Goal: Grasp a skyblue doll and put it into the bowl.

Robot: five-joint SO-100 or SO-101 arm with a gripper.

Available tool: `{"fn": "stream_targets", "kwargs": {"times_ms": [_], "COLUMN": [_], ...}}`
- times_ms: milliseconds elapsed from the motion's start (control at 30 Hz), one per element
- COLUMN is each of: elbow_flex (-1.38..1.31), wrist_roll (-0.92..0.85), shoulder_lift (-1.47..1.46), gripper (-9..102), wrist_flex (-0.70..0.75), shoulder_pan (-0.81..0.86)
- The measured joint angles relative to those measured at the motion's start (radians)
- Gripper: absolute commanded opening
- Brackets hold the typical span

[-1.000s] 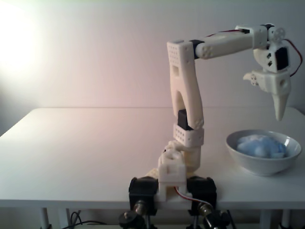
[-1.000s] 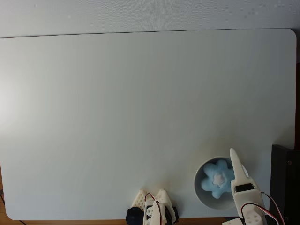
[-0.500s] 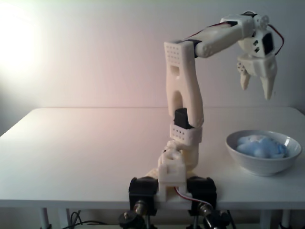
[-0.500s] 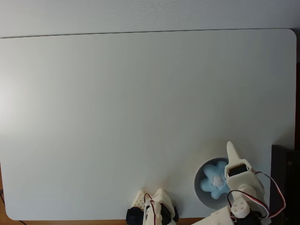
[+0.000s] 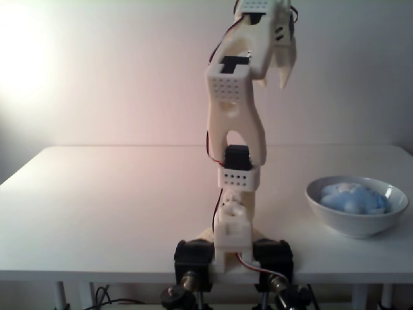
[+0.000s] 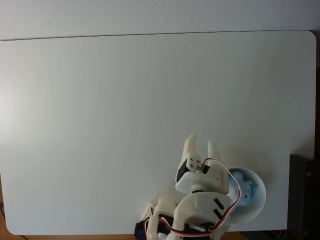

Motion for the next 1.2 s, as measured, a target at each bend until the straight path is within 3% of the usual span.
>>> {"fn": "stream_targets", "kwargs": {"times_ms": [467,1067,1200], "elbow_flex": [0.066,0.93,1.117], "wrist_roll": [0.002,0.002,0.002], "shoulder_lift": [0.187,1.04,1.086], "gripper": [0,0,0], "wrist_flex": [0.002,-0.012,-0.072], "shoulder_pan": [-0.314,-0.351,-0.353]}}
